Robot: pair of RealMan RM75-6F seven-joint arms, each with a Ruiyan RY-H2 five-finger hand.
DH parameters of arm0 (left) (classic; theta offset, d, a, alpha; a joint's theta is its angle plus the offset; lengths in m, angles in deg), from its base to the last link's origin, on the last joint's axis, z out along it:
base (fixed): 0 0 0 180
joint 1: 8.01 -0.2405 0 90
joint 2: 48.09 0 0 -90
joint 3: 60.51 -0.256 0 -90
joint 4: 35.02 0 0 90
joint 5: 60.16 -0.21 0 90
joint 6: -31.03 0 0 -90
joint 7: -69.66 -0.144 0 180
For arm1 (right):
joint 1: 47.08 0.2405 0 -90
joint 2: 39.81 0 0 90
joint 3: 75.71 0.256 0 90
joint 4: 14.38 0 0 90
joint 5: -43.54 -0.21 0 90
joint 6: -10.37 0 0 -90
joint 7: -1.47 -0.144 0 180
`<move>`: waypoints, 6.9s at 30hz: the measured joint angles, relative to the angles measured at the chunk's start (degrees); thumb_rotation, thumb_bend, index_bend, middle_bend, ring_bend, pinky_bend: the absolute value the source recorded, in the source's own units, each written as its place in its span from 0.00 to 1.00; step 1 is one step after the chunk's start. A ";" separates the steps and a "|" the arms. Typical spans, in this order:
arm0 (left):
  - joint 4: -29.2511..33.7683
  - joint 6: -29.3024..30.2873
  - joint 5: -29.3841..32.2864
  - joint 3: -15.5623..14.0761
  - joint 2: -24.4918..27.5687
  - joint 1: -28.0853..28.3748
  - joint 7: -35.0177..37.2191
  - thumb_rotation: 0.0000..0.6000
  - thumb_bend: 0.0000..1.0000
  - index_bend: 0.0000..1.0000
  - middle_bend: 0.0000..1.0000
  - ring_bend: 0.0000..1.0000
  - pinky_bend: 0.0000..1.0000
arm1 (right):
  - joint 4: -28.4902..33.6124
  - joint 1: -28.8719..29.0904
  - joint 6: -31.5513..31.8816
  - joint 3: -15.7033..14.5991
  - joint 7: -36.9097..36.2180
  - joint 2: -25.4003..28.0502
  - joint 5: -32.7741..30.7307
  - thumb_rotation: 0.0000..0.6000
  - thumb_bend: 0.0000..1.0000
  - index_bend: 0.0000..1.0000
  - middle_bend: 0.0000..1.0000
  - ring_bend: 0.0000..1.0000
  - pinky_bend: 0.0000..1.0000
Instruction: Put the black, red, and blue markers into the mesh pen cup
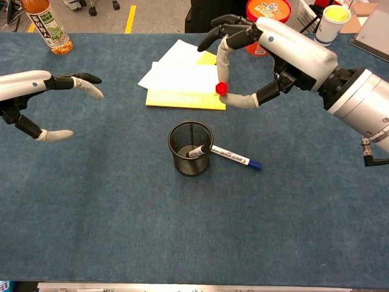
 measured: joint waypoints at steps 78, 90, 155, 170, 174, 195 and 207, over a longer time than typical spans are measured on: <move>-0.78 -0.70 -0.12 0.15 -0.89 0.17 1.26 1.00 0.31 0.19 0.00 0.00 0.01 | -29.47 -0.64 -1.63 -12.83 20.20 0.08 21.00 1.00 0.24 0.39 0.08 0.00 0.00; -0.78 -0.27 -0.16 -0.01 -0.35 -0.17 1.49 1.00 0.31 0.19 0.00 0.00 0.01 | -32.33 1.21 -4.01 -13.56 22.28 -6.04 21.14 1.00 0.34 0.29 0.00 0.00 0.00; -1.64 0.88 -2.17 -1.18 0.24 -0.64 3.87 1.00 0.31 0.19 0.00 0.00 0.01 | -33.79 -0.88 -5.38 -13.11 22.46 -4.85 12.24 1.00 0.16 0.32 0.03 0.00 0.00; -1.87 0.77 -1.43 -1.16 0.55 -0.84 3.74 1.00 0.31 0.19 0.00 0.00 0.01 | -42.18 1.10 -4.77 -14.07 19.55 -10.57 14.74 1.00 0.16 0.32 0.04 0.00 0.00; -2.15 0.83 -1.53 -1.15 0.48 -0.86 3.99 1.00 0.31 0.19 0.00 0.00 0.01 | -42.81 1.32 -4.83 -14.02 19.71 -11.69 14.63 1.00 0.16 0.33 0.04 0.00 0.00; -2.35 1.65 -2.17 -1.52 1.15 -1.44 4.71 1.00 0.31 0.19 0.00 0.00 0.01 | -40.16 2.54 -8.13 -12.45 20.81 -13.69 10.79 1.00 0.30 0.47 0.12 0.00 0.00; -2.41 1.69 -2.55 -1.65 1.35 -1.38 5.47 1.00 0.31 0.19 0.00 0.00 0.01 | -40.49 2.24 -7.23 -13.57 20.51 -13.06 11.26 1.00 0.30 0.48 0.13 0.00 0.00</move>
